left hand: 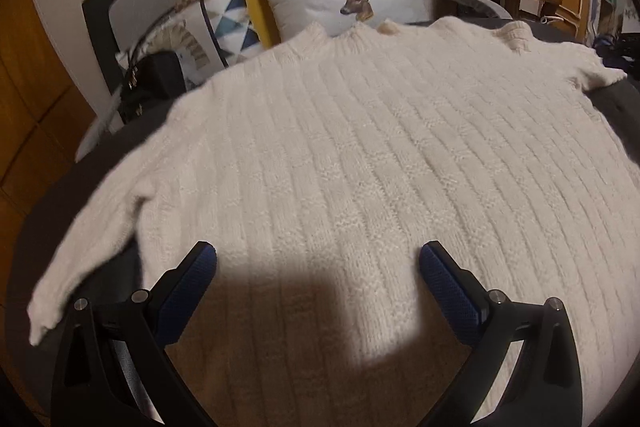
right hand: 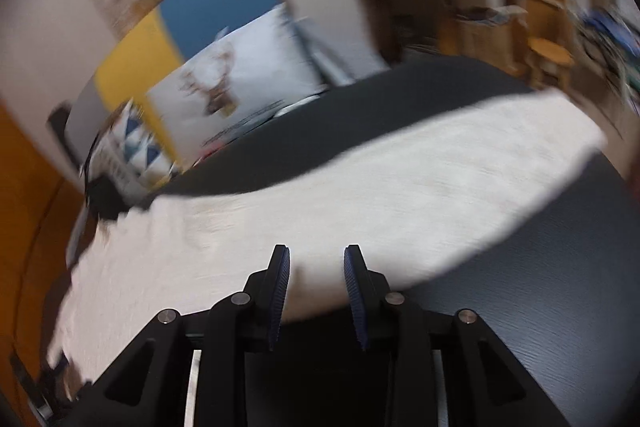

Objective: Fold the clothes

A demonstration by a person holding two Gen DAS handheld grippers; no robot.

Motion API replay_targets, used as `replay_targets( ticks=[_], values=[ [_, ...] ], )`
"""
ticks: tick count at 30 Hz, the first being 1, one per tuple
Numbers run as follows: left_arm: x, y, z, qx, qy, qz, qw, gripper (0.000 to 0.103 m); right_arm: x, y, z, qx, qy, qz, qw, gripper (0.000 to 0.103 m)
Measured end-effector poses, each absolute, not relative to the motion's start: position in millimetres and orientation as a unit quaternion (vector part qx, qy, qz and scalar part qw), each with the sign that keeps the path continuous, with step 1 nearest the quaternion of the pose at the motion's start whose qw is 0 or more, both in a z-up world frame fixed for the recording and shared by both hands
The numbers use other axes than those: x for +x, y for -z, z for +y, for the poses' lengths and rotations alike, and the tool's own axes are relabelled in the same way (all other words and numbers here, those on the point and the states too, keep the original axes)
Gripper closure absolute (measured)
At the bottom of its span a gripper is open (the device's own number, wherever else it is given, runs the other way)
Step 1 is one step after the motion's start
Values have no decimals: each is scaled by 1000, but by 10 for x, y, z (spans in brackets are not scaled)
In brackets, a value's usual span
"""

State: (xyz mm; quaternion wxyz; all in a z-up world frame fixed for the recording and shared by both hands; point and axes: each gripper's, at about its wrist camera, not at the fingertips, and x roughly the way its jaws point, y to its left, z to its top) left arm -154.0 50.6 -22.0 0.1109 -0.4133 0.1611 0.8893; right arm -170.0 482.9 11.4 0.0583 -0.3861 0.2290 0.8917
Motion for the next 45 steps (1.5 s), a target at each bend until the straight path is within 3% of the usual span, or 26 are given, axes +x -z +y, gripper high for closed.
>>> replay_targets(
  ticks=[4, 6, 8, 12, 18, 23, 25, 26, 31, 36, 45],
  values=[
    [-1576, 279, 409, -422, -889, 125, 123, 0, -2257, -197, 4194, -394, -907, 148, -9, 78],
    [-1589, 303, 379, -425, -889, 112, 128, 0, -2503, -190, 3925, -405, -905, 123, -48, 92],
    [-1577, 306, 394, -421, -891, 115, 127, 0, -2704, -81, 3770, -435, -893, 106, -36, 92],
    [-1565, 307, 410, -417, -893, 115, 126, 0, -2846, 194, 3879, -462, -877, 131, 20, 95],
    [-1570, 316, 396, -414, -894, 111, 128, 0, -2736, 287, 3958, -413, -893, 173, 33, 97],
    [-1564, 312, 370, -414, -895, 109, 129, 0, -2780, 223, 3794, -417, -899, 117, 61, 95],
    [-1568, 310, 357, -415, -894, 106, 131, 0, -2808, 48, 3627, -442, -890, 68, 90, 89],
    [-1570, 307, 348, -415, -894, 105, 132, 0, -2782, -59, 3514, -440, -892, 52, 91, 79],
    [-1578, 185, 211, -417, -894, 63, 152, 0, -2607, -482, 2631, -402, -913, 32, -59, 77],
    [-1595, -206, -474, -375, -921, -16, 102, 0, -2623, -464, 1623, -421, -885, 35, -195, 77],
    [-1748, -228, -2700, -379, -911, -103, -125, 0, -2847, -355, 293, -424, -866, 40, -263, 77]
  ],
)
